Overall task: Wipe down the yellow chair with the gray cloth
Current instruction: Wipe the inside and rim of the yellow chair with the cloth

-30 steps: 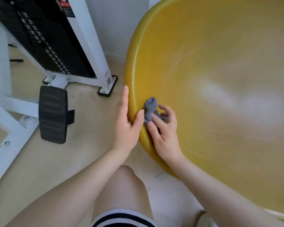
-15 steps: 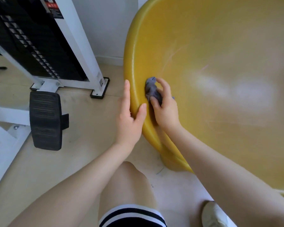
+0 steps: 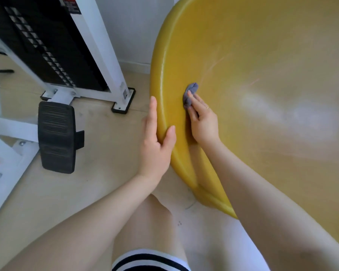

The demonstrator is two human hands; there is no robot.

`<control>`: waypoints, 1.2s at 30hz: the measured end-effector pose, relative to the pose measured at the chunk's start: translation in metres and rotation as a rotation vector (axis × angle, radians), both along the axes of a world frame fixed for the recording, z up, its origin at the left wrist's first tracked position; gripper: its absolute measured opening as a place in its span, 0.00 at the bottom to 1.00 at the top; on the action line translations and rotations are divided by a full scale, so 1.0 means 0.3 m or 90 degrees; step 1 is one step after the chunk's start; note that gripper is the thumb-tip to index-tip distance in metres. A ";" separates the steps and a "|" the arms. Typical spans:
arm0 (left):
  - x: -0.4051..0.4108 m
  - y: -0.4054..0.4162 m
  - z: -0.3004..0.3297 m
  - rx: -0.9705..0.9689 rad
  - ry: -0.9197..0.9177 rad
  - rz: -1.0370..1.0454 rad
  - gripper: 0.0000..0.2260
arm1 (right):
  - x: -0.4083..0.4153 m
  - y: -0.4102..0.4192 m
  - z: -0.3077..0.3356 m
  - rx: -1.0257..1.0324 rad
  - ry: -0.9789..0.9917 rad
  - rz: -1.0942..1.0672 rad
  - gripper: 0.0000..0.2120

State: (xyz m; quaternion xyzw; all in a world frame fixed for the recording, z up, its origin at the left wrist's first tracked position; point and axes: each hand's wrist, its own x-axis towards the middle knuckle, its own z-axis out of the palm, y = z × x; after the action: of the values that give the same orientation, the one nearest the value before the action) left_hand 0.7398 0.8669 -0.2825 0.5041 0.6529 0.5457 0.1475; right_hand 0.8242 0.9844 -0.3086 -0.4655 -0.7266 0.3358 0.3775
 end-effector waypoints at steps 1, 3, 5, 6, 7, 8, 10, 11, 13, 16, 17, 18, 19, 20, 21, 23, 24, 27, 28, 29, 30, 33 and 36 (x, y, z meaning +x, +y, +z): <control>0.001 0.004 0.000 -0.002 0.003 0.004 0.28 | -0.001 0.016 0.001 -0.007 -0.004 0.005 0.18; 0.012 0.005 0.008 -0.004 -0.003 0.019 0.28 | 0.017 -0.007 0.010 -0.027 -0.018 0.027 0.19; 0.022 0.004 0.010 0.000 -0.011 0.032 0.27 | 0.058 -0.094 0.010 -0.039 -0.021 0.077 0.20; 0.025 0.004 0.009 0.002 -0.014 0.035 0.28 | 0.089 -0.157 0.008 -0.039 -0.011 0.108 0.20; 0.027 0.005 0.006 0.003 -0.019 0.041 0.28 | 0.124 -0.224 0.006 -0.039 0.003 0.143 0.20; 0.028 0.005 0.004 0.004 -0.024 0.047 0.28 | 0.158 -0.287 0.006 -0.042 0.017 0.174 0.20; 0.031 0.004 0.003 0.000 -0.032 0.050 0.28 | 0.211 -0.362 0.003 -0.045 0.027 0.215 0.20; 0.033 0.003 0.003 -0.003 -0.035 0.052 0.28 | 0.223 -0.367 -0.002 -0.040 0.020 0.223 0.21; 0.037 0.002 0.006 -0.011 -0.033 0.060 0.27 | 0.218 -0.335 -0.005 -0.018 -0.011 0.230 0.21; 0.033 0.000 0.013 -0.018 0.000 0.079 0.27 | 0.158 -0.225 -0.034 0.009 -0.039 0.194 0.21; 0.037 -0.001 0.016 -0.019 0.014 0.086 0.27 | 0.133 -0.181 -0.043 -0.005 -0.035 0.166 0.21; 0.043 -0.003 0.021 -0.019 0.030 0.093 0.27 | 0.110 -0.139 -0.047 -0.022 -0.027 0.135 0.21; 0.050 -0.004 0.025 -0.016 0.050 0.102 0.26 | 0.093 -0.100 -0.047 -0.035 -0.018 0.109 0.21; 0.056 -0.006 0.027 -0.013 0.070 0.111 0.26 | 0.081 -0.067 -0.045 -0.047 -0.011 0.093 0.21; 0.060 -0.007 0.027 -0.015 0.091 0.119 0.26 | 0.077 -0.039 -0.043 -0.059 -0.010 0.084 0.21; 0.065 -0.007 0.027 -0.034 0.117 0.134 0.25 | 0.089 -0.012 -0.033 -0.069 -0.029 0.089 0.21; 0.067 -0.009 0.028 -0.043 0.118 0.142 0.26 | 0.107 -0.019 -0.028 -0.067 -0.045 0.107 0.21; 0.077 -0.012 0.030 -0.052 0.133 0.161 0.28 | 0.205 -0.142 -0.045 -0.028 -0.075 0.194 0.20; 0.081 -0.010 0.029 -0.050 0.134 0.166 0.27 | 0.252 -0.204 -0.058 -0.015 -0.074 0.225 0.19; 0.084 -0.008 0.025 -0.045 0.129 0.171 0.27 | 0.301 -0.266 -0.068 -0.014 -0.075 0.253 0.19; 0.086 -0.009 0.021 -0.041 0.119 0.178 0.27 | 0.346 -0.314 -0.077 -0.018 -0.078 0.279 0.19; 0.093 -0.011 0.023 -0.049 0.091 0.191 0.27 | 0.409 -0.334 -0.078 -0.020 -0.090 0.326 0.20; 0.101 -0.019 0.034 -0.068 0.074 0.189 0.27 | 0.357 -0.255 -0.092 0.017 -0.118 0.311 0.20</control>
State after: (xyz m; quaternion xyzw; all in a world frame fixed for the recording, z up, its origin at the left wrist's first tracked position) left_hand 0.7701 0.8612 -0.2725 0.4244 0.7558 0.4956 0.0539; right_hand 0.9311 0.9078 -0.3362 -0.2997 -0.8536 0.3631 0.2231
